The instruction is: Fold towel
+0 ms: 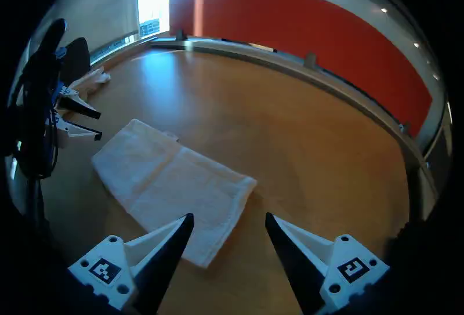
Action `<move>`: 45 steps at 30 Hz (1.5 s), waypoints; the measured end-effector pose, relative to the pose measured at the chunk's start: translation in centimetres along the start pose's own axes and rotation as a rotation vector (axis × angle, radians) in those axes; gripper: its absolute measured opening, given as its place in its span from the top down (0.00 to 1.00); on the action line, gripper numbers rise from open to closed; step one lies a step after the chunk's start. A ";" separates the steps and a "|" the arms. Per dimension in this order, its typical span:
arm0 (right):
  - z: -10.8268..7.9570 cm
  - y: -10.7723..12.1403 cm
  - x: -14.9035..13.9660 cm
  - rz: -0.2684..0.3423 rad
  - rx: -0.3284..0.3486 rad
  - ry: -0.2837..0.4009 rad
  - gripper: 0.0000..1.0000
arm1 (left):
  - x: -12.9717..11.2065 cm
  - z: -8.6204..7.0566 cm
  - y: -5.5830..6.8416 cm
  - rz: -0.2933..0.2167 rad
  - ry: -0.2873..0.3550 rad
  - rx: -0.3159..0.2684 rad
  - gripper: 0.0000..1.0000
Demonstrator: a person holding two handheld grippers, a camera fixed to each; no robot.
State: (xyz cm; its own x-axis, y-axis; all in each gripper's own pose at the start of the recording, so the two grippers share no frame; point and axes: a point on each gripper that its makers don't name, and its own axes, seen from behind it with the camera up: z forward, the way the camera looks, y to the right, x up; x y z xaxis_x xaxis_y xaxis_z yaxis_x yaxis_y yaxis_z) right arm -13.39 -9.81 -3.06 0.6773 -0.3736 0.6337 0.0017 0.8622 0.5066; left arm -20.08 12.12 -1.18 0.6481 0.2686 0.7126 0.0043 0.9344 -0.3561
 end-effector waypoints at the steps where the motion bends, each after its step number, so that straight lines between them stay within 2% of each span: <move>1: -0.2 -0.1 -0.2 0.001 0.000 0.000 0.05 | -0.3 -0.2 0.1 -0.004 -0.001 -0.001 0.12; 8: -1.3 -0.7 -1.2 0.012 0.001 0.001 0.05 | -1.5 -1.2 0.7 -0.014 -0.004 -0.001 0.12; 14: -1.4 -0.9 -1.9 0.000 0.011 -0.003 0.05 | -1.9 -1.9 0.6 -0.028 0.003 0.010 0.12; 29: -1.2 -1.9 -1.6 -0.071 0.064 -0.005 0.05 | -5.1 -5.0 -0.9 -0.145 0.012 0.083 0.12; 35: -0.9 -2.1 -2.1 -0.102 0.082 -0.019 0.05 | -6.1 -6.0 -1.2 -0.169 0.010 0.102 0.12; 45: -0.3 -2.8 -4.5 -0.143 0.116 -0.068 0.07 | -8.3 -7.9 -1.8 -0.210 -0.001 0.131 0.12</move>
State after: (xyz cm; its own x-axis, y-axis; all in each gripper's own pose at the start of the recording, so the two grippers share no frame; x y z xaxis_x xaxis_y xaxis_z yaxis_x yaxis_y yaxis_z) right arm -16.16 -10.45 -7.49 0.6253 -0.5151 0.5863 0.0072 0.7550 0.6556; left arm -19.40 6.36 -11.21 0.6423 0.0654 0.7636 0.0401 0.9921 -0.1187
